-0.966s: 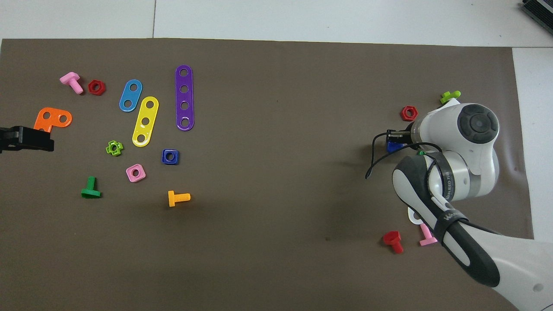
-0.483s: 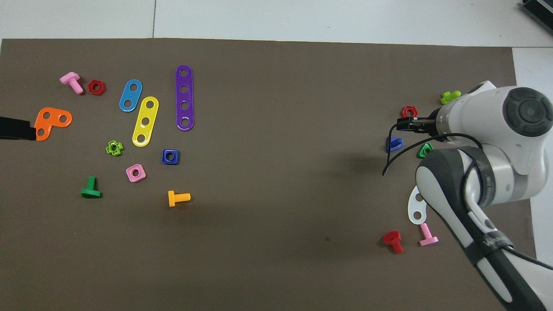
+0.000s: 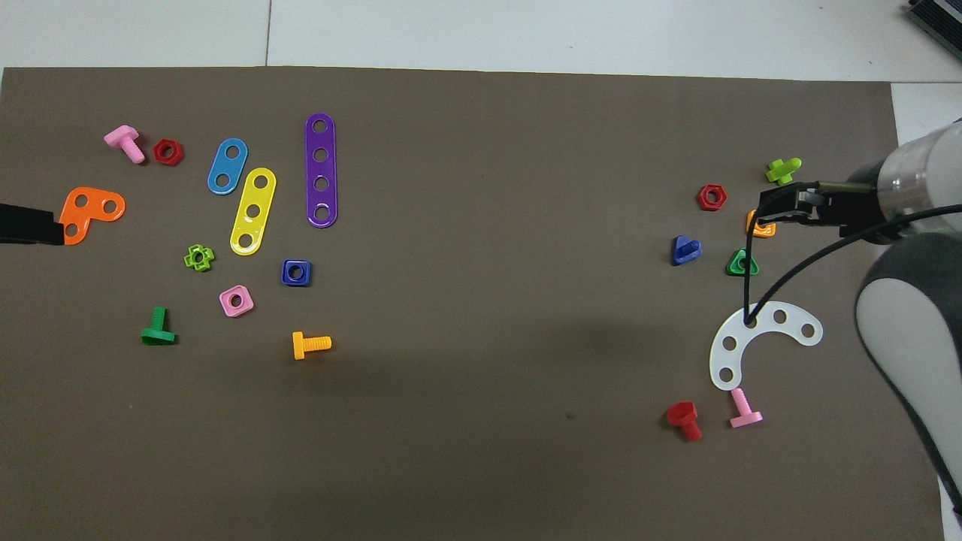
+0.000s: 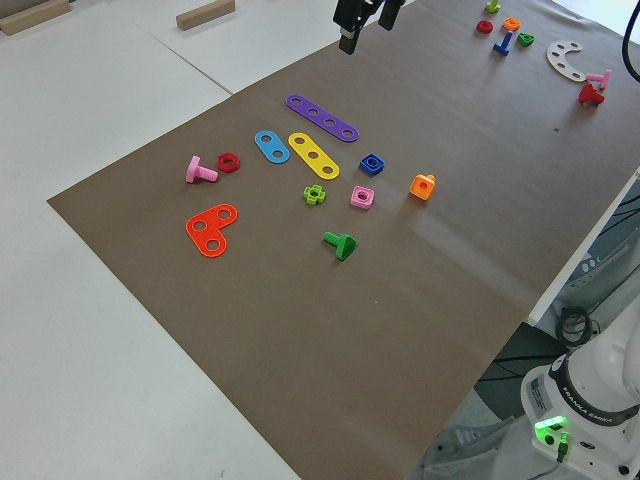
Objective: Unscrew and place screws in storage area
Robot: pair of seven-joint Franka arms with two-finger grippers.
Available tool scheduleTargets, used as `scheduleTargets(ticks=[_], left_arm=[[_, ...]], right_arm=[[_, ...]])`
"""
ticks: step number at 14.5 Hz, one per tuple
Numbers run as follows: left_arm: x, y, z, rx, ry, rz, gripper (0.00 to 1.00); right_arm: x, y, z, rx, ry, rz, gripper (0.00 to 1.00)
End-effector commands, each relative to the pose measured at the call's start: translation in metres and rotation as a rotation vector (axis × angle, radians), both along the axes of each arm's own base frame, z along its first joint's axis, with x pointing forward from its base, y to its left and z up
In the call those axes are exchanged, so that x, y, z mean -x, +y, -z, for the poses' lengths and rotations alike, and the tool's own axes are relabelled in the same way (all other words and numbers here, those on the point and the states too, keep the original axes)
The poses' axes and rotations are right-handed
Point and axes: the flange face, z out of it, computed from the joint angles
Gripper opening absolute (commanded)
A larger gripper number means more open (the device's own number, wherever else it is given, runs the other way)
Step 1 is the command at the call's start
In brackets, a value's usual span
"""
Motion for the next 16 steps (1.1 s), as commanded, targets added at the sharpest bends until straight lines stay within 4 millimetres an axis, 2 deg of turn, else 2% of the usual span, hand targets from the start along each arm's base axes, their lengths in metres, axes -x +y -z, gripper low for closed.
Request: scheduleTargets(ticks=[1, 2, 4, 8, 11, 16], left_arm=[[0.006, 0.0, 0.004, 0.015, 0.019, -0.011, 1.0], [0.007, 0.005, 0.008, 0.014, 0.024, -0.014, 1.0], [0.008, 0.009, 0.01, 0.014, 0.014, -0.017, 1.0], [0.007, 0.01, 0.009, 0.015, -0.001, -0.027, 1.0], [0.007, 0.014, 0.009, 0.015, -0.001, -0.028, 1.0], [0.006, 0.012, 0.008, 0.013, -0.013, -0.023, 1.0]], right_arm=[[0.001, -0.008, -0.033, -0.023, 0.023, -0.005, 0.99], [0.009, -0.009, -0.04, -0.022, 0.027, -0.006, 0.99], [0.02, -0.009, -0.041, -0.021, 0.058, -0.007, 1.0], [0.021, -0.008, -0.037, -0.019, 0.072, -0.029, 1.0], [0.023, -0.008, -0.038, -0.011, 0.07, -0.116, 1.0], [0.028, -0.007, -0.036, -0.017, 0.095, -0.061, 1.0]])
